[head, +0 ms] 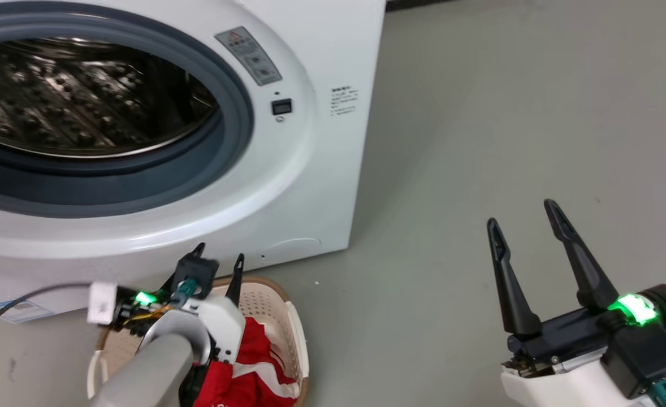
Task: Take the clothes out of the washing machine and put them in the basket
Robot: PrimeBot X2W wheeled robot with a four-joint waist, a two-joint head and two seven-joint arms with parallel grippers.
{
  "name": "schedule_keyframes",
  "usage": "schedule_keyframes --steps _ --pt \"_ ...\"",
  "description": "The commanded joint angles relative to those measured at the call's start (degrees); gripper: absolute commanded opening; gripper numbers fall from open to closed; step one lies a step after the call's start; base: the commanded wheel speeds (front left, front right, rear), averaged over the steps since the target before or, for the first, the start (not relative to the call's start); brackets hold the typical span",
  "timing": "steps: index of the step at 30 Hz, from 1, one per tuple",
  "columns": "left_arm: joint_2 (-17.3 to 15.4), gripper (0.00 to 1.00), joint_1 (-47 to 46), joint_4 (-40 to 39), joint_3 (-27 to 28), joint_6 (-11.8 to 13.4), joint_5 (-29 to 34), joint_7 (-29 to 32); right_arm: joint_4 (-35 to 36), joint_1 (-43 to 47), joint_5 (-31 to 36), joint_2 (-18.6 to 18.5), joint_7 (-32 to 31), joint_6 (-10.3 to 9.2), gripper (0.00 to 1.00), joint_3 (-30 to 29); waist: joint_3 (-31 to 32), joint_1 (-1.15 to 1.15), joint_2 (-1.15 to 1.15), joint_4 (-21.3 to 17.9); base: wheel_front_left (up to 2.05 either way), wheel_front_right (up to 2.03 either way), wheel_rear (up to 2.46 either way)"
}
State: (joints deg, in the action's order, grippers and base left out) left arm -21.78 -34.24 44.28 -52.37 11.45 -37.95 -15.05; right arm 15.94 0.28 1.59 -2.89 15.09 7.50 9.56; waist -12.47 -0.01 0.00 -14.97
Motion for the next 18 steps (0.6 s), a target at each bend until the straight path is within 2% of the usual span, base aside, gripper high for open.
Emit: schedule_keyframes --steps 1,5,9,13,18 --pt "-1.1 1.00 2.9 -5.0 3.3 2.1 2.4 -0.1 -0.3 1.1 -0.2 0.0 0.1 -0.02 1.00 -0.7 1.7 0.01 0.00 1.4 0.00 0.00 0.00" --pt "-2.6 1.00 9.7 -15.9 11.3 6.1 8.3 -0.1 -0.7 2.0 0.3 0.0 0.1 -0.02 1.00 -1.5 3.1 0.01 0.00 2.5 0.00 0.00 0.00" --pt "-1.9 1.00 16.6 -24.9 18.7 8.7 13.3 -0.2 -1.6 3.1 -0.2 0.0 0.1 -0.02 1.00 -2.7 4.7 0.01 0.00 3.4 0.00 0.00 0.00" --pt "-0.1 1.00 22.6 -31.3 25.0 9.8 17.9 -0.2 -2.5 4.3 -0.7 0.0 0.1 -0.02 1.00 -3.9 6.2 0.01 0.00 4.6 0.00 0.00 0.00" --pt "3.5 1.00 29.6 -36.3 31.8 9.8 22.6 -0.1 -3.8 6.0 -1.4 0.0 0.1 -0.02 1.00 -5.0 8.1 0.01 0.00 5.9 0.00 0.00 0.00"
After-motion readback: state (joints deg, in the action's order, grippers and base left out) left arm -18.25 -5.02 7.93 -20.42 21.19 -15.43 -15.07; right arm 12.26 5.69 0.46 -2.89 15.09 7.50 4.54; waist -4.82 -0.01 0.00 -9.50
